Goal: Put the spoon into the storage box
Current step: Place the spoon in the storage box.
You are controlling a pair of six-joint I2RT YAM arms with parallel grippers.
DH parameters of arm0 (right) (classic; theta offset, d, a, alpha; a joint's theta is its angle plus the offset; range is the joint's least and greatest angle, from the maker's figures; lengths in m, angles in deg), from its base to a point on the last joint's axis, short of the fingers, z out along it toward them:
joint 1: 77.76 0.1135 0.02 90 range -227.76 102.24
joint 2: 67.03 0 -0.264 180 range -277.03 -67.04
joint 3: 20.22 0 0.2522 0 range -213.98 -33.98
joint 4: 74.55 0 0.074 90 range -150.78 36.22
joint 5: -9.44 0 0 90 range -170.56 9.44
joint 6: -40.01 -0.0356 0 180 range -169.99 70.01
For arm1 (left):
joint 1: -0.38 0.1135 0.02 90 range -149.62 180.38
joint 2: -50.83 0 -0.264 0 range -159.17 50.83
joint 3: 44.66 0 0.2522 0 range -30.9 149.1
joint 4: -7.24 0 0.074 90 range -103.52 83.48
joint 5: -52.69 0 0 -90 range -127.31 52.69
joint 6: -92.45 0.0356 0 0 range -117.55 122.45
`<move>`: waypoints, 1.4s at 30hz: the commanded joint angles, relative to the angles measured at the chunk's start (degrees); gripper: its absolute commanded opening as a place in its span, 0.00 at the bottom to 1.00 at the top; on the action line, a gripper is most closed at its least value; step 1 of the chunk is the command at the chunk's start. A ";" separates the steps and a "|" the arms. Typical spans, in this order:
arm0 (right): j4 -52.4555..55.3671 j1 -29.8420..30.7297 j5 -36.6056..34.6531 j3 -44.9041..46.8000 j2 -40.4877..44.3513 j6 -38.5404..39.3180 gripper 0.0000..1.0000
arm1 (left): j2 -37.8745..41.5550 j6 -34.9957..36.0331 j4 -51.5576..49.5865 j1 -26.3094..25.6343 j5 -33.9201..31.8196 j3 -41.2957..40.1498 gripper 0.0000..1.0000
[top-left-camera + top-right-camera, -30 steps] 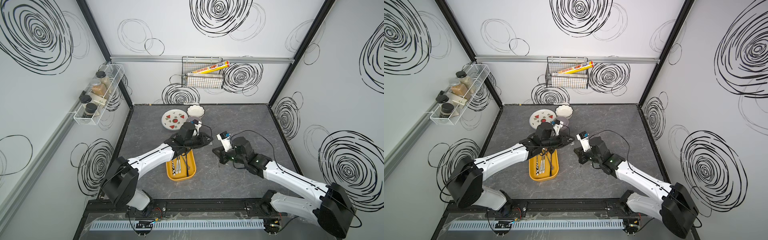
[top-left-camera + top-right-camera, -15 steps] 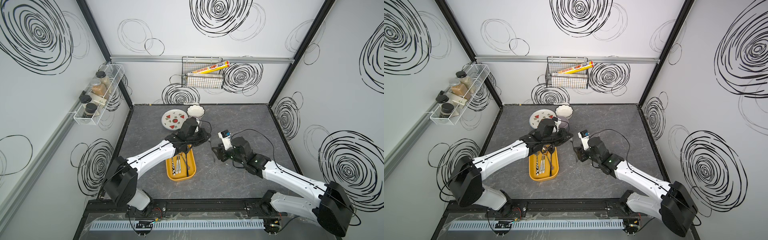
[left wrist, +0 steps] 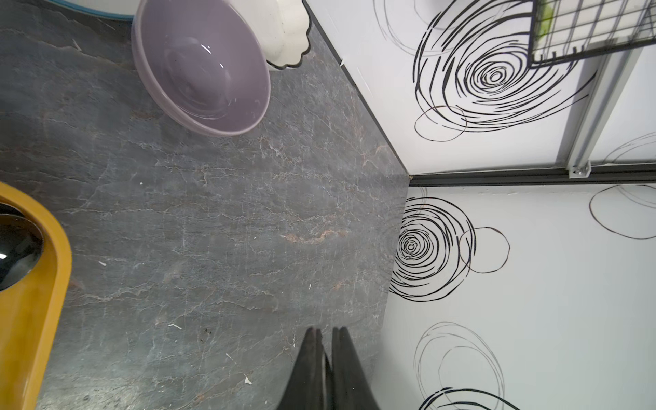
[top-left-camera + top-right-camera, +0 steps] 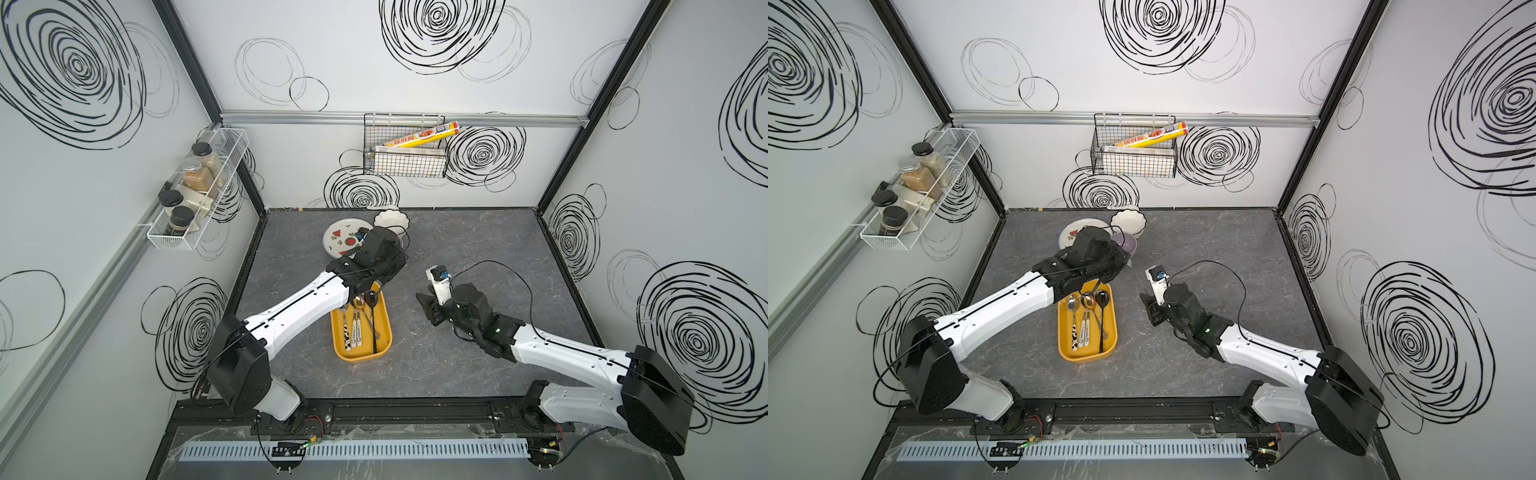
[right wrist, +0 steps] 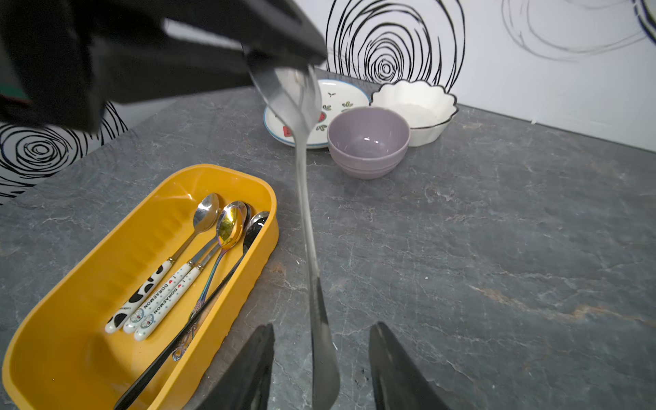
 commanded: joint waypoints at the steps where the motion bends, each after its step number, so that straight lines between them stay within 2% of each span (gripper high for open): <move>1: -1.50 0.45 0.01 -1.12 -1.86 0.63 0.44 | -0.45 -0.69 -0.14 -0.07 -1.44 0.97 0.00; 8: -1.25 0.46 -1.60 -1.46 -3.73 0.19 0.25 | -1.08 -0.11 0.15 -0.05 -0.40 0.42 0.00; 16: -1.39 0.46 -1.93 -2.69 -4.98 1.75 0.19 | -1.65 0.42 0.22 -0.07 0.13 0.08 0.00; 21: -0.48 0.46 -2.20 -3.75 -5.39 2.52 0.00 | -1.21 0.64 0.50 0.06 1.30 -0.42 0.00; 25: -0.46 0.51 -2.24 -3.43 -4.22 2.13 0.00 | -0.04 1.02 1.15 0.18 1.48 -1.43 0.02; 28: -0.91 0.46 -1.80 -2.60 -2.84 1.57 0.00 | 0.94 2.55 1.91 0.61 1.78 -2.04 0.33; 29: -0.98 0.46 -1.46 -2.30 -2.45 1.34 0.00 | 1.21 3.33 1.97 0.78 1.91 -1.96 0.49; 30: -1.12 0.46 -1.20 -1.91 -2.00 1.06 0.00 | 1.56 4.05 1.90 0.95 1.84 -1.95 0.61; 33: -0.38 0.46 0.24 -1.49 -0.79 -1.01 0.00 | 3.15 6.02 0.42 1.92 0.55 -1.83 0.84; 39: 8.17 0.46 7.87 -6.20 0.45 -10.00 0.00 | 11.84 13.42 -5.21 7.81 -5.28 -4.50 0.87; 42: 10.27 0.48 14.57 -8.61 -0.36 -15.94 0.00 | 20.45 22.88 -4.91 12.86 -6.97 -9.48 0.88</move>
